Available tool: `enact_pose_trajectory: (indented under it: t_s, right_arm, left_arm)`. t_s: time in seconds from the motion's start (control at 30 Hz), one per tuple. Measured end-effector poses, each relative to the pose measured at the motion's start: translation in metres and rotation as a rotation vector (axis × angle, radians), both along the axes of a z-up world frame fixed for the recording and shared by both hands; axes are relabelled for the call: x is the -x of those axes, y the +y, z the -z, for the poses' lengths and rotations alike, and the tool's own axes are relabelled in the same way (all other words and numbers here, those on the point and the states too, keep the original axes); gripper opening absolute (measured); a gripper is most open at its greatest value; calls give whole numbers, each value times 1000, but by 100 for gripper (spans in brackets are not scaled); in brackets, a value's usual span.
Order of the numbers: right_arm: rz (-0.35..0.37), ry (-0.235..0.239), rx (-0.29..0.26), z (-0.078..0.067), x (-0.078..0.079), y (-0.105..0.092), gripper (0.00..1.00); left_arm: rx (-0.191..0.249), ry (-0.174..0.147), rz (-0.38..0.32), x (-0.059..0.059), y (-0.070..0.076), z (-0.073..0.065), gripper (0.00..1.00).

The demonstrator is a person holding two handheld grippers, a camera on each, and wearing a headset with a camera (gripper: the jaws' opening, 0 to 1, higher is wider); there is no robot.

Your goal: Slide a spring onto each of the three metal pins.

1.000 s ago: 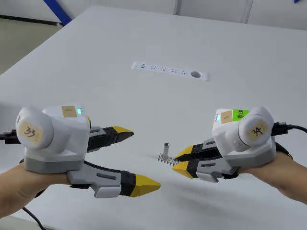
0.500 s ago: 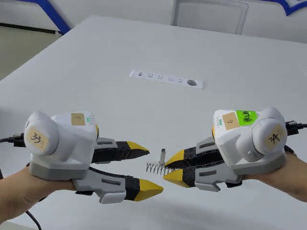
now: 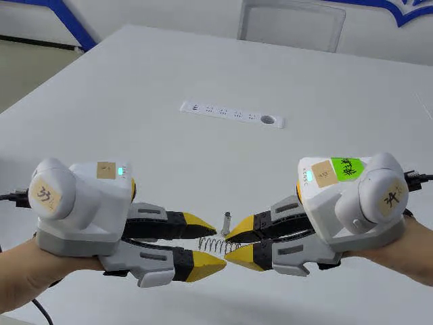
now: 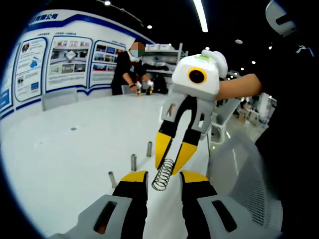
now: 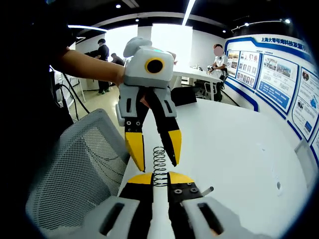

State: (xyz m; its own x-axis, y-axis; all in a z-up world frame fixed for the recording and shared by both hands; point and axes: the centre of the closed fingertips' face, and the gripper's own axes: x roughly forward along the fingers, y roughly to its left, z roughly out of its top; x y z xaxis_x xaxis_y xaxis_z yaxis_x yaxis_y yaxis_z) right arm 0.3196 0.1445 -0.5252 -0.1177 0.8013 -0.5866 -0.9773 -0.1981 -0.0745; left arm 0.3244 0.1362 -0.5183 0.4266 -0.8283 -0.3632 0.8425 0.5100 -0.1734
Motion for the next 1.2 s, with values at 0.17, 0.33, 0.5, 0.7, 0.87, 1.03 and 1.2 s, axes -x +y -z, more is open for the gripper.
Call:
enact_pose_trajectory:
  t_s: [0.17,0.33,0.5,0.7,0.87,1.03,1.2]
  right_arm:
    - [-9,-6,2,-2,2,1,11]
    - [-20,-17,-4,-6,4,2,11]
    - [-42,-35,5,-7,8,2,11]
    - [-56,-68,7,-7,9,3,11]
    - [-42,-42,10,-8,7,2,12]
    - [-25,-21,-11,-12,2,0,14]
    - [-15,-6,-7,-9,0,-5,14]
  left_arm:
    - [-4,2,6,0,3,1,20]
    - [1,3,20,4,3,0,15]
    - [-26,-24,58,10,2,-1,11]
    - [-58,-59,80,10,3,-1,10]
    - [-60,-75,85,9,1,-2,10]
    - [-51,-91,89,7,-1,-8,10]
    - [-50,-99,95,6,-3,-11,10]
